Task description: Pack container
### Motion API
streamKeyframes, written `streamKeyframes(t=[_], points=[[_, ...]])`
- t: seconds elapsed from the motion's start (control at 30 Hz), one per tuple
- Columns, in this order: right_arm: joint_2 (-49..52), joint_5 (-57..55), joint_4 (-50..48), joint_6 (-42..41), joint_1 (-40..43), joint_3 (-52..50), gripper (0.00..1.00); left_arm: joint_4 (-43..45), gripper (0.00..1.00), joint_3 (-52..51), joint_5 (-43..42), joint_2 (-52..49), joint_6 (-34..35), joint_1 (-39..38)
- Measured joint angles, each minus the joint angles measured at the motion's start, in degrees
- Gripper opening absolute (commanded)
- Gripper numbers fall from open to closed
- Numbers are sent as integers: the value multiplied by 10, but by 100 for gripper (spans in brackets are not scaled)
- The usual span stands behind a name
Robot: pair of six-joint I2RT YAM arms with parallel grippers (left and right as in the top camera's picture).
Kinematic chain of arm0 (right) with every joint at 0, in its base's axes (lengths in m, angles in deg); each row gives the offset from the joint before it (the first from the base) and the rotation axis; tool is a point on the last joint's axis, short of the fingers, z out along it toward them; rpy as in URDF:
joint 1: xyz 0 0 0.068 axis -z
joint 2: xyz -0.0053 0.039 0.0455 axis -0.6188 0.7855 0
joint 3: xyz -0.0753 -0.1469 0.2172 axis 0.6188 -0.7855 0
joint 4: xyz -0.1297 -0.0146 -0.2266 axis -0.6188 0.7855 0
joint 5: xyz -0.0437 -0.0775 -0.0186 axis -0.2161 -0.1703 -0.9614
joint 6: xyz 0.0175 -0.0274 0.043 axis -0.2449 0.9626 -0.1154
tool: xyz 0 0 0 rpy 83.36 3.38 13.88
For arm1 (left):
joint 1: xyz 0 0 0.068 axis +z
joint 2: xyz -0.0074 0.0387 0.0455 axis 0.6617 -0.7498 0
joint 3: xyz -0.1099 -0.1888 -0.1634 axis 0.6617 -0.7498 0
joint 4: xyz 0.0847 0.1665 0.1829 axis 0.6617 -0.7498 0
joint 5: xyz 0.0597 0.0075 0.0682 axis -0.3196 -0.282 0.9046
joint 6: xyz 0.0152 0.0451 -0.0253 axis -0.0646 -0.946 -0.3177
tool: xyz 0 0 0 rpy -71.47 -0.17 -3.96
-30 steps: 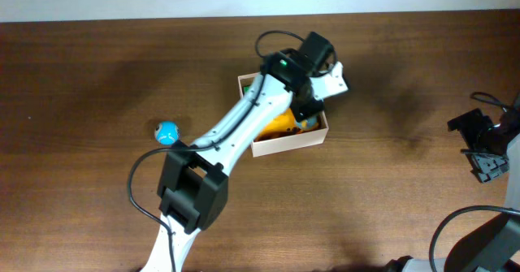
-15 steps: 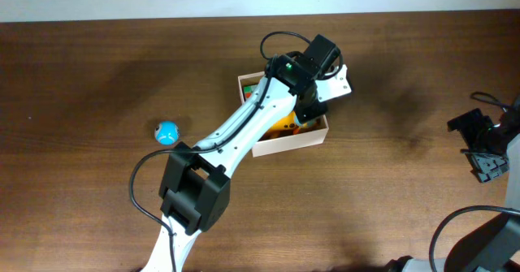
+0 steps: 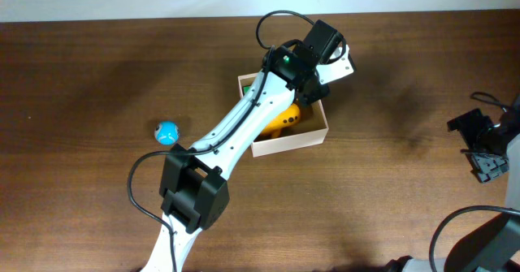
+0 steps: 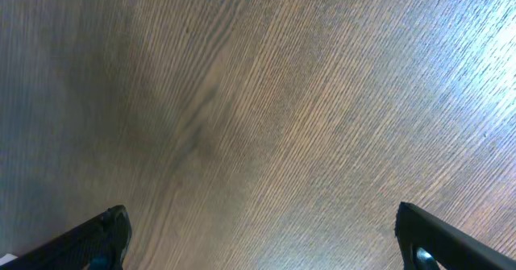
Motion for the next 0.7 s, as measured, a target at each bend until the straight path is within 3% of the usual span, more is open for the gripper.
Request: streamKeyframes(t=[0.53,0.6,0.63,0.7], points=[[0,0,0,0,0,0,99,-102,5,0,-28,0,0,-29],[0,0,0,0,0,0,99,-105,11,0,-30,0,0,-41],[0,0,0,0,0,0,98,-107,19,0,-30,0,-1,-47],[0,0,0,0,0,0,99,-113,20,0,-34,0,1,-57]])
